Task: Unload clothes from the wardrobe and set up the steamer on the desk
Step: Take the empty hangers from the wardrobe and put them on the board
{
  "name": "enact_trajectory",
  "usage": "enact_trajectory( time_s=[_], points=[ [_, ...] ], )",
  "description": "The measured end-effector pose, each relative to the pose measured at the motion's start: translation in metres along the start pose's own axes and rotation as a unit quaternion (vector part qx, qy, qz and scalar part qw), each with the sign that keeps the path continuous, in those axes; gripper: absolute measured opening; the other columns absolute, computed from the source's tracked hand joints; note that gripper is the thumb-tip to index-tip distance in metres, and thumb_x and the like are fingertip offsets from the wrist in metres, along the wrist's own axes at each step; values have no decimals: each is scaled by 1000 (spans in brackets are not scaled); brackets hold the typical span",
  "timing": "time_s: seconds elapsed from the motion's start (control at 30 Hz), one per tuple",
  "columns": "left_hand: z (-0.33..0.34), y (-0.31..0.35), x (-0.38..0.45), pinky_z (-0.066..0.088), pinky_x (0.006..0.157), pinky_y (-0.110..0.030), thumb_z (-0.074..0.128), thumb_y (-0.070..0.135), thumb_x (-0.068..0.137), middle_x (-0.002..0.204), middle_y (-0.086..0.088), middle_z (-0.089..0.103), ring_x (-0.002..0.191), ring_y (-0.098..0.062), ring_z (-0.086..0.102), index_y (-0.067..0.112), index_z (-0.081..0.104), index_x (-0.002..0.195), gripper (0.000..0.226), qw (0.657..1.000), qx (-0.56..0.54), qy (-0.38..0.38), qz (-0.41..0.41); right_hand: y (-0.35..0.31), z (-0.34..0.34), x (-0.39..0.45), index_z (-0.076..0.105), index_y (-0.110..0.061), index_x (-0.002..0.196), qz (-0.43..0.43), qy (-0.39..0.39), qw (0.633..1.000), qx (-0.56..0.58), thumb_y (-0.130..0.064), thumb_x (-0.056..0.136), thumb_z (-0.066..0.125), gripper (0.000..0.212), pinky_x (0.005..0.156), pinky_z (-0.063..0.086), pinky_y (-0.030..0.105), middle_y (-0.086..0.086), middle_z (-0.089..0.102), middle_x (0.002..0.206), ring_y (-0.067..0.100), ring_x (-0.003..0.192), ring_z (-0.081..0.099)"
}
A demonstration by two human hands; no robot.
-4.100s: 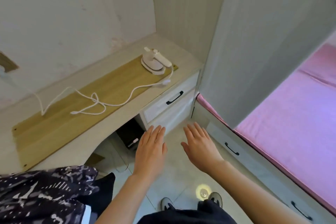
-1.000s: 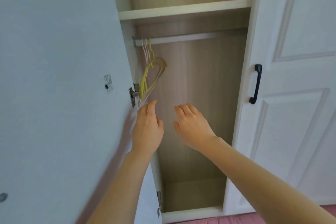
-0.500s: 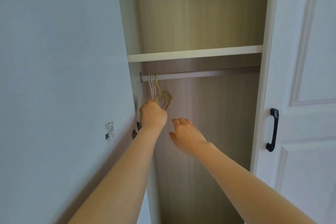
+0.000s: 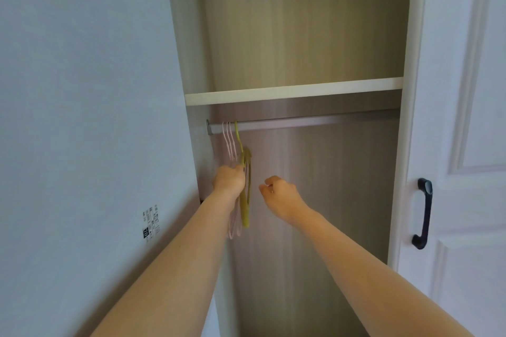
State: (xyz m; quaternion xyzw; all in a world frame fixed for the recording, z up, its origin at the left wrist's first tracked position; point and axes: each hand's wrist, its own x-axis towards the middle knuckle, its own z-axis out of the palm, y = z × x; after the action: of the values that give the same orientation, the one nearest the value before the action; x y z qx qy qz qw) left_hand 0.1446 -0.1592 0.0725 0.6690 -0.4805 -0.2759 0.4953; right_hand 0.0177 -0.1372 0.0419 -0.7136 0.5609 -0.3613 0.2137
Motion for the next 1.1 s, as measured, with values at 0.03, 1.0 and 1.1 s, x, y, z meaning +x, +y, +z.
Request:
enact_trajectory(
  time_s=[0.03, 1.0, 1.1],
  points=[
    [0, -1, 3, 47, 96, -40, 42, 40, 96, 124, -22, 60, 112, -41, 57, -3, 57, 121, 52, 1000, -15, 10, -3, -2, 0, 3, 55, -1, 118, 11, 2, 1000, 23, -29, 99, 41, 37, 84, 45, 33, 18, 60, 113, 36, 106, 56],
    [15, -3, 55, 48, 32, -29, 35, 3, 98, 60, -12, 52, 35, -20, 53, 1, 50, 77, 26, 912, -375, -61, -158, -17, 10, 33, 54, -6, 75, 41, -15, 978, 204, -10, 93, 47, 20, 50, 31, 26, 4, 42, 61, 13, 54, 36],
    [15, 0, 56, 47, 32, -27, 38, -1, 97, 43, -10, 56, 39, -18, 57, -2, 52, 75, 26, 905, -392, -56, -155, -16, 2, 34, 53, -7, 80, 43, -5, 983, 180, -8, 96, 41, 20, 52, 33, 26, 4, 45, 63, 15, 56, 40]
  ],
)
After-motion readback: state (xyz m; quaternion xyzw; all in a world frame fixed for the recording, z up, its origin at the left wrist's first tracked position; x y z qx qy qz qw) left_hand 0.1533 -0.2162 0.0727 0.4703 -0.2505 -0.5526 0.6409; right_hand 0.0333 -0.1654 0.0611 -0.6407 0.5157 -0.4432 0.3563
